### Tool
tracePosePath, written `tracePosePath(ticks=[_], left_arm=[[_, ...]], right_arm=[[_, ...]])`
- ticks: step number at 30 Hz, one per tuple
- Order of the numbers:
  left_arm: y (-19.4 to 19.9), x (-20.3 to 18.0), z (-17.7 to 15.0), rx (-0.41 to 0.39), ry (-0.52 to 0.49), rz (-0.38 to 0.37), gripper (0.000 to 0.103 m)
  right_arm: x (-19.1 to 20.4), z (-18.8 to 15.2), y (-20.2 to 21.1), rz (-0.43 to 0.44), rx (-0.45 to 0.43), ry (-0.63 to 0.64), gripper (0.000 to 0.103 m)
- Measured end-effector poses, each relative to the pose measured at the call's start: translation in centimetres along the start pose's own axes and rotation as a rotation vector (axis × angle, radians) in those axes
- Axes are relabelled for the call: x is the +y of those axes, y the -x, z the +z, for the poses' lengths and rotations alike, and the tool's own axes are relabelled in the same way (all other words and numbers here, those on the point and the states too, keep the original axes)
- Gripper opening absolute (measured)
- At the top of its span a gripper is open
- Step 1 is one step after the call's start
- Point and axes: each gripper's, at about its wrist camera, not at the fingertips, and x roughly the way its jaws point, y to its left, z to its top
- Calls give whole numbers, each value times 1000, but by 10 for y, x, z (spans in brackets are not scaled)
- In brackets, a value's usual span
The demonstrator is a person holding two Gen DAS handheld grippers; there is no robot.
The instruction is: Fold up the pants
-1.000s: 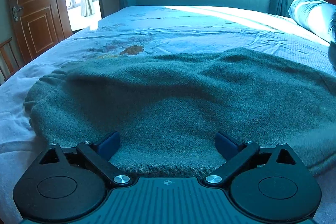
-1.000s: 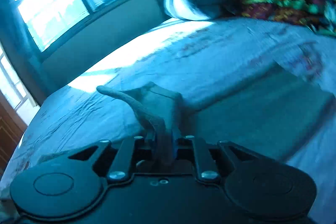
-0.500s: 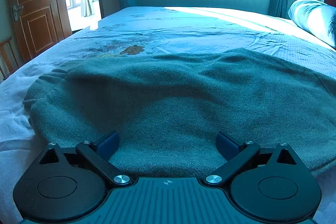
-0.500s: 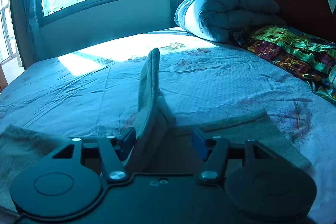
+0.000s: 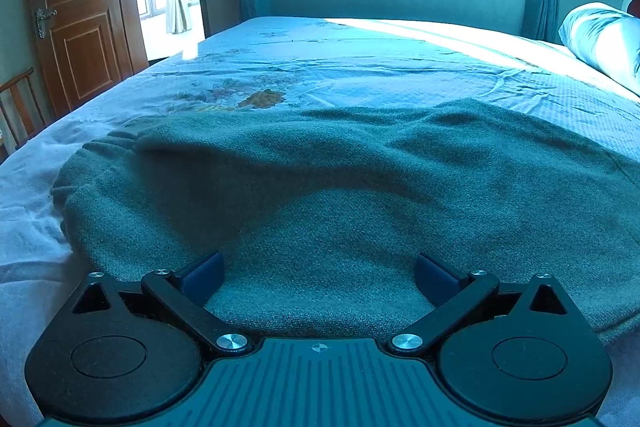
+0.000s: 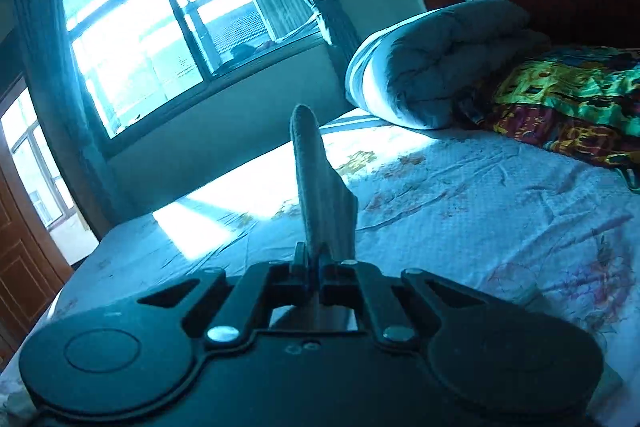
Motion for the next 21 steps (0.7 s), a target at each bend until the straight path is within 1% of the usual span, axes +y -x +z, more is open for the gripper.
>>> tracePosePath(ticks=[1,2,3,4,6,8,10,12,13,14,15,17,18,21], left_arm=[[0,0,0,-1,10,-4,101],[0,0,1,1,12,-5,101],[-1,-1,1,4,4,-1,101],[-1,-2,1,4,3,2,101],[-1,-1,1,6,6,0,101],[-2,-1,2,12,4,-2,101],[-2,-1,3,19,5,-3,101],[-3,-1,4,24,8,-3,101],[-3,-1,4,23,7,-2,101],[-3,-2,3,22,7,0,101],[-3,-2,4,23,7,2,101],[-4,-2,4,26,6,6,101],[-4,-3,4,27,4,8,101],[-4,-4,6,33,-7,16,102]], right_arm=[[-19,-7,9,-33,-3,-22,0],[-32,-19,13,-67,23,-27,0],[-46,-36,13,-108,84,-33,0],[-59,-52,12,-130,147,-75,0],[-77,-76,12,-142,217,-158,0],[-84,-89,16,-137,212,-203,0],[-83,-88,17,-136,198,-212,6],[-90,-83,15,-142,187,-253,14],[-94,-81,13,-141,190,-273,15],[-99,-80,10,-139,196,-287,14],[-104,-78,8,-143,196,-291,11],[-105,-77,7,-152,196,-278,8],[-104,-76,7,-158,191,-262,4],[-97,-77,6,-173,198,-209,0]])
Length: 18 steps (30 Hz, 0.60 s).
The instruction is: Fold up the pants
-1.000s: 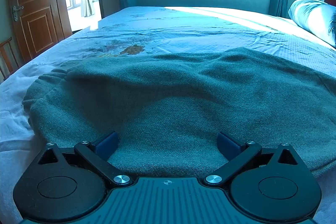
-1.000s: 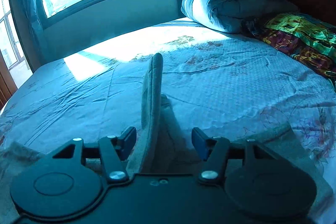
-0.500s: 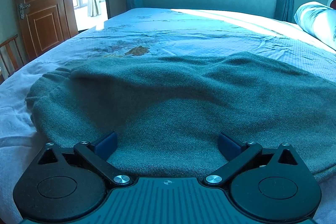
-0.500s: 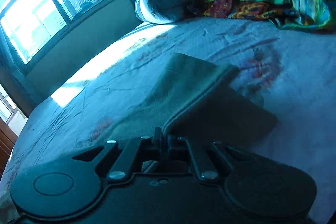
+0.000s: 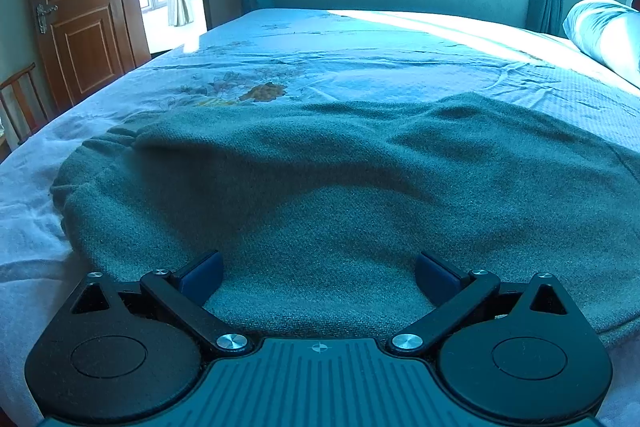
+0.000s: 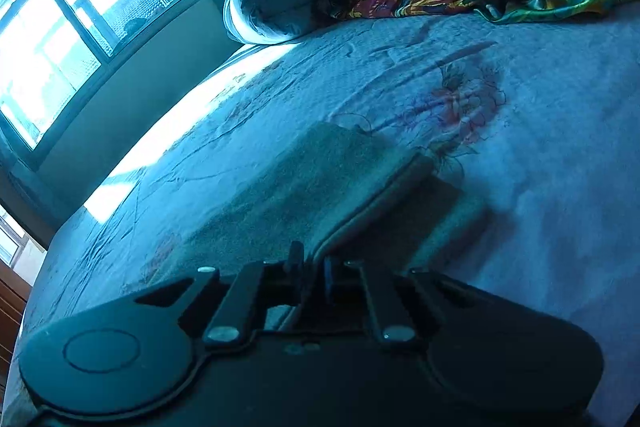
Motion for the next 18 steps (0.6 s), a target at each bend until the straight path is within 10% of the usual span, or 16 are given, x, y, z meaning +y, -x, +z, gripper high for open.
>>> tracePosePath(ticks=[7,18], left_arm=[[3,-17,16,34,-208,53,102],[3,-14,14,40,-170,41,103]], right_arm=[[47,32,33,104,-79,154,0],[140,114,110,369,-315,396,0]])
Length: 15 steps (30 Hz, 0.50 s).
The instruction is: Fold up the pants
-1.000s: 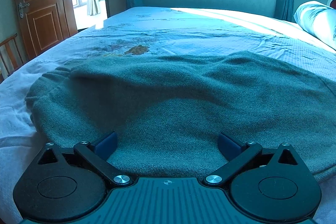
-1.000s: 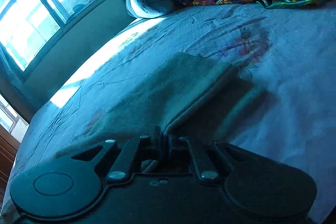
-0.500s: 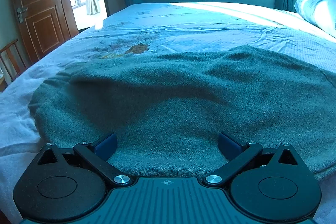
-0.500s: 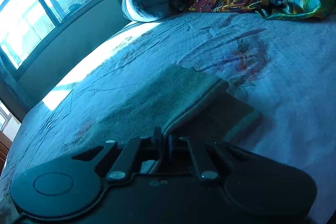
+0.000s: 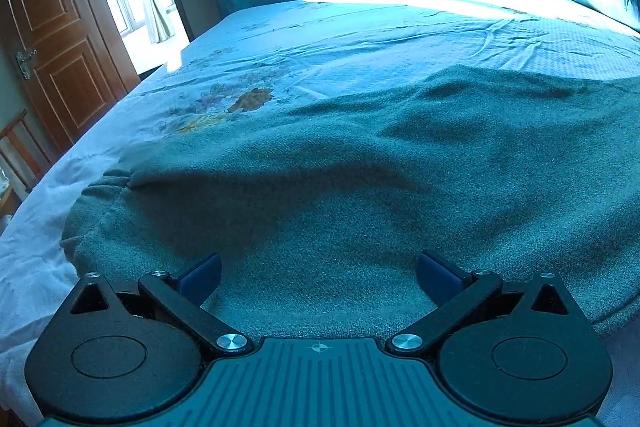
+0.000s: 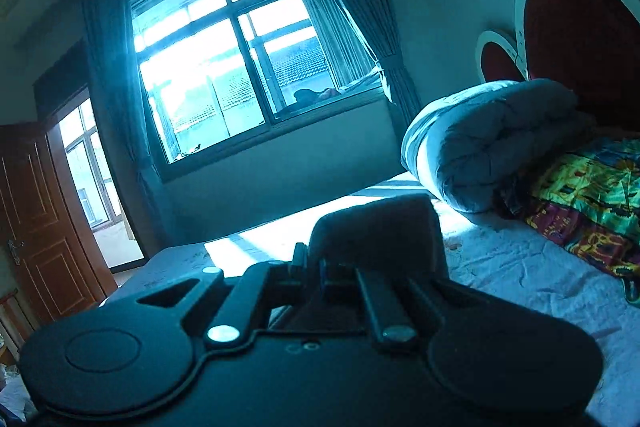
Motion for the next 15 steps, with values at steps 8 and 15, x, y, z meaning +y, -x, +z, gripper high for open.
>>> tracePosePath(ticks=[8,15], left_arm=[[-2,2,-4,-13,16,-2,103],[-2,2,-3,-10,-3,-1,103]], right_arm=[[-110,-144,23,-278,246,-325,0],[-152,-183,31,-312,229,-575,12]])
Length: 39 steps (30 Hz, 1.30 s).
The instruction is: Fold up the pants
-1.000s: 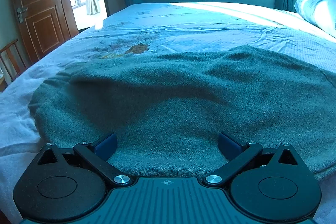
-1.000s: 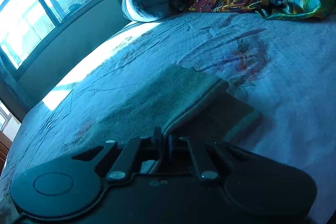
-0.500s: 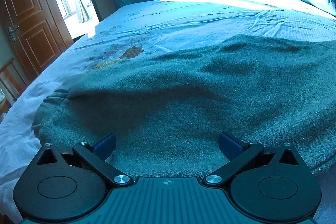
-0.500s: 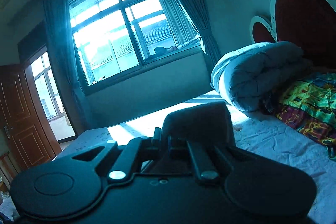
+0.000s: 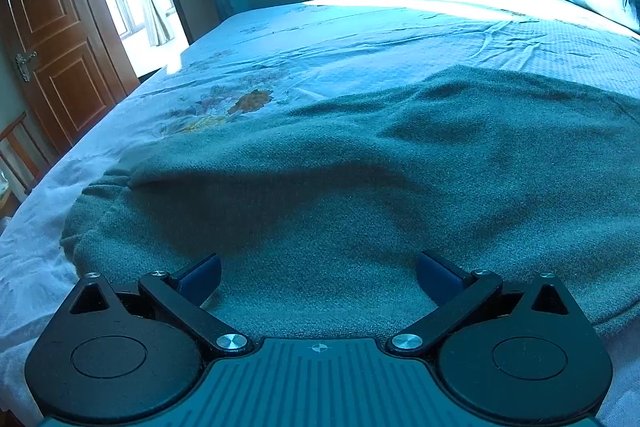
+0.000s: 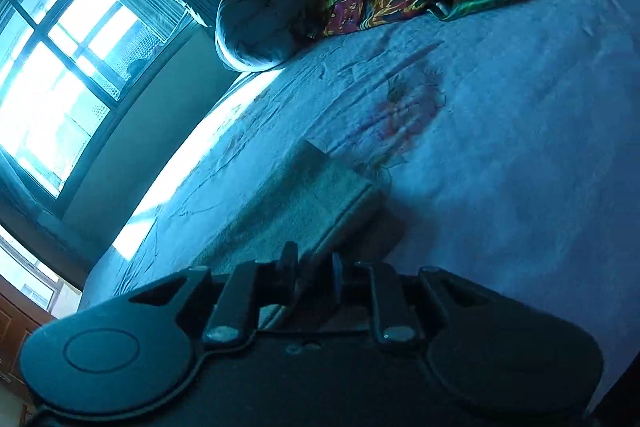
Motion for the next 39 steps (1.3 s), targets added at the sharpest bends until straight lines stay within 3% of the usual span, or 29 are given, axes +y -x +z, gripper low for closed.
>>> tracePosePath(ticks=[1,3,7,9,13,21,27,31,33,35,37,38,39], left_arm=[[0,0,0,0,3,3,103],[1,-1,-2,-4,11,11,103],[0,-1,-2,-4,12,14,103],[0,-1,-2,-2,9,12,103],[0,-1,-2,-3,13,10,103],[0,-1,-4,-6,21,14,103],[0,-1,-4,-6,24,18,103],[0,0,-2,-6,12,14,103],[0,0,-3,-9,10,11,103],[0,0,-4,-8,22,8,103],[1,1,-4,-10,26,8,103],[1,1,-5,-12,25,8,103],[1,1,-5,-13,24,7,103]], right_arm=[[-2,3,-4,-13,6,-12,11],[-4,7,-8,-26,9,-34,0],[9,7,8,70,-37,12,0],[3,6,6,15,12,-12,12],[-23,-3,44,5,-112,-84,11],[-41,-9,24,28,-41,-177,4],[-25,-8,-1,-10,20,-122,0],[-1,8,20,-15,-101,45,0],[-6,5,11,-84,-43,63,0],[-26,-1,5,-72,-4,-22,0],[-27,-4,19,-83,-61,-46,0],[-25,-5,28,-101,-103,-54,6],[-25,-5,34,-64,-124,-76,10]])
